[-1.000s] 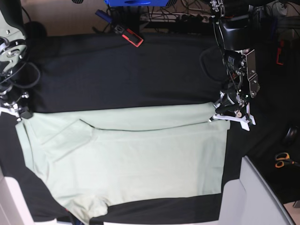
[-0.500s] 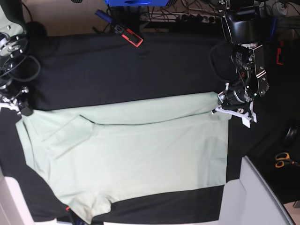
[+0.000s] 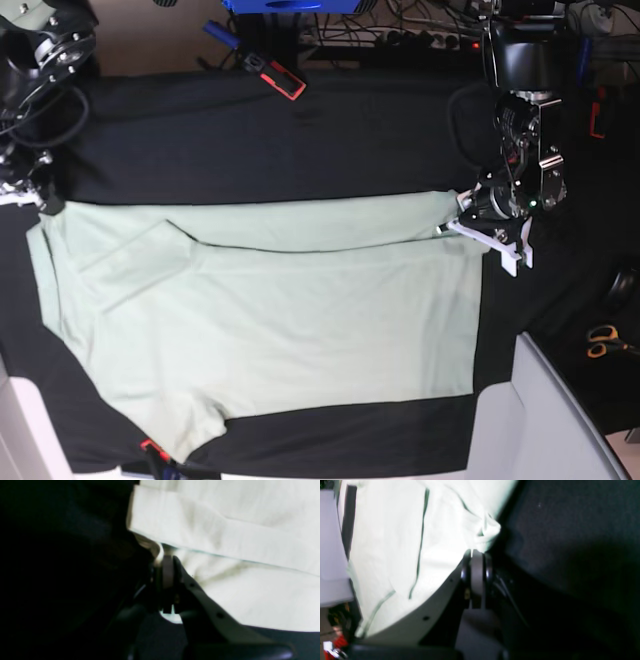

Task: Fold the T-shirt properly
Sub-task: 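Pull the folded edge with both grippers back toward the collar side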

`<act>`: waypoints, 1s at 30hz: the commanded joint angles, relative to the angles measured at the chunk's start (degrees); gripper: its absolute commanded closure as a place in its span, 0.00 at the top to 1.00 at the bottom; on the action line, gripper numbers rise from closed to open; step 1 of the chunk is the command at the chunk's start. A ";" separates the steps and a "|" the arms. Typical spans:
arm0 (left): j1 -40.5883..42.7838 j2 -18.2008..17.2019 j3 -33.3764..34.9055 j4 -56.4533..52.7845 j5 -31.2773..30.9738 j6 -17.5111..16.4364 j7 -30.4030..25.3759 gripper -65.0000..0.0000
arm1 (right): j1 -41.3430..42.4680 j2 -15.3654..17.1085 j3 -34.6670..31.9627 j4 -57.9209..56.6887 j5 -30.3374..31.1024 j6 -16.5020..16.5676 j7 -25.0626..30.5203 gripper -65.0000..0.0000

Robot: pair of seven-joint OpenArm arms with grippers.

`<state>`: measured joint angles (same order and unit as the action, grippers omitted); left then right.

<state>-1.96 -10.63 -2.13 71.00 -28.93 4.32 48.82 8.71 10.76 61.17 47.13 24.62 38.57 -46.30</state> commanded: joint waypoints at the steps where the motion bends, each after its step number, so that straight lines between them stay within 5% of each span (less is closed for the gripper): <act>1: 0.07 -0.49 -0.02 1.66 -0.22 -0.14 0.02 0.00 | -0.23 0.62 0.33 2.32 0.83 0.42 -0.25 0.00; 16: 12.20 -3.74 -0.81 15.37 -0.30 0.21 2.48 0.00 | -8.58 -4.39 0.42 16.91 0.92 0.77 -6.22 0.00; 30: 18.79 -5.15 -0.81 16.43 -0.22 0.21 4.50 0.00 | -15.52 -8.87 0.42 27.46 0.92 0.86 -8.60 0.00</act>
<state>16.60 -14.81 -2.61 86.48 -29.74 4.29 52.93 -6.79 0.93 61.36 73.49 25.17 39.07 -55.42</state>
